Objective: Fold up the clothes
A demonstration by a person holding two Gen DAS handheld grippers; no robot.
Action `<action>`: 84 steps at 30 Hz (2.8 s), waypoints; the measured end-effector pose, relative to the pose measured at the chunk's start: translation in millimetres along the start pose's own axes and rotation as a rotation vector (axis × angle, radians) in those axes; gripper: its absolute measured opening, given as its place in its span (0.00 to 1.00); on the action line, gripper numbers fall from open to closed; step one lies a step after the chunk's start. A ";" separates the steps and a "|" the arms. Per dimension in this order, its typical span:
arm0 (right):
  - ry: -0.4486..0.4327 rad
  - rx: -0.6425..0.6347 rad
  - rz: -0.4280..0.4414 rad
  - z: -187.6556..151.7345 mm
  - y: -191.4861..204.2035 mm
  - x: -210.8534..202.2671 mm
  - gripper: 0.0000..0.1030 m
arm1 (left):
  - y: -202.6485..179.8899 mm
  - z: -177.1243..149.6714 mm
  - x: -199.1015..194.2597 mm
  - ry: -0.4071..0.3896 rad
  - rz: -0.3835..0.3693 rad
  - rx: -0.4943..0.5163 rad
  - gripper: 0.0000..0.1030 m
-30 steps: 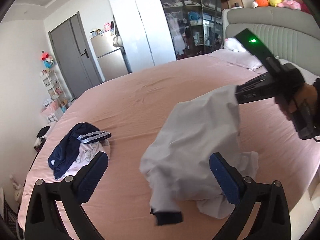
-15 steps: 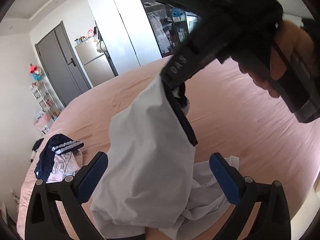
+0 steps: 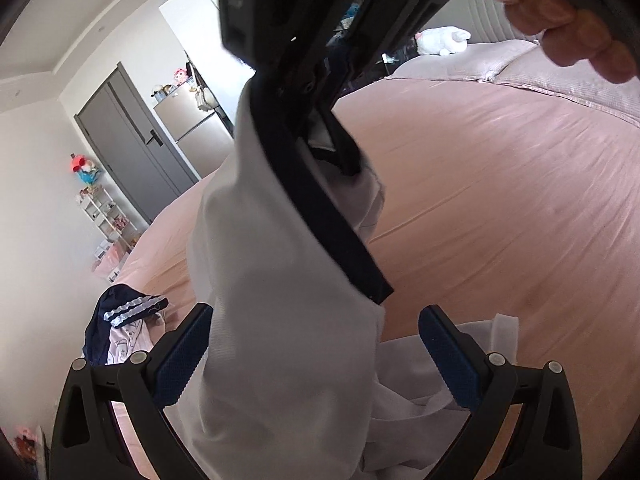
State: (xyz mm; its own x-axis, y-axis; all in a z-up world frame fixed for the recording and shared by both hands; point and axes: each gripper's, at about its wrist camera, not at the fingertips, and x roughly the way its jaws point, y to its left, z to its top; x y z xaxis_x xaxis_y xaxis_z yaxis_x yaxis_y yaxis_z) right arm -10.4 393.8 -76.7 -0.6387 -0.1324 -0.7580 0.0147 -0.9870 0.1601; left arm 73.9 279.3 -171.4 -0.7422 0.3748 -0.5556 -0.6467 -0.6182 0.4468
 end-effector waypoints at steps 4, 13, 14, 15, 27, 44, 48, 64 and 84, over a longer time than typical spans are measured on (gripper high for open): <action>0.006 -0.002 -0.004 -0.9 -1.5 -1.3 0.09 | 17.9 -2.4 15.2 0.086 0.048 -0.040 0.58; 0.002 0.041 0.011 -12.1 -11.5 -1.0 0.09 | 45.7 -1.5 17.8 0.110 0.003 -0.101 0.19; -0.002 0.044 0.013 -13.6 -12.3 -1.2 0.09 | 48.8 -1.0 15.9 0.107 0.000 -0.101 0.18; -0.006 0.045 0.015 -15.1 -13.0 -1.4 0.09 | 54.5 -0.9 16.8 0.106 -0.004 -0.105 0.18; -0.016 -0.062 -0.060 -40.6 -10.8 21.6 0.63 | 110.6 -0.5 5.9 0.105 -0.030 -0.166 0.18; -0.117 -0.236 -0.328 -59.6 15.5 70.6 0.62 | 148.7 -3.7 2.2 0.126 -0.045 -0.160 0.18; -0.139 -0.200 -0.329 -45.9 16.5 65.8 0.19 | 159.4 -5.5 2.6 0.136 -0.030 -0.173 0.18; -0.392 -0.002 -0.350 34.5 27.1 -24.8 0.05 | 224.3 50.4 -44.0 -0.016 0.020 -0.189 0.18; -0.657 -0.021 -0.563 50.9 72.1 -235.1 0.05 | 229.7 140.6 -209.0 -0.367 0.030 -0.011 0.18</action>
State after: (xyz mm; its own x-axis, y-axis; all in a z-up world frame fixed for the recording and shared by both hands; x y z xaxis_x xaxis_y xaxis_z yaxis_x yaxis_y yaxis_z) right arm 101.6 358.5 145.2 -0.8701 0.4501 -0.2006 -0.4277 -0.8920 -0.1462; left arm 55.7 156.1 145.9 -0.7758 0.5783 -0.2524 -0.6231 -0.6391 0.4509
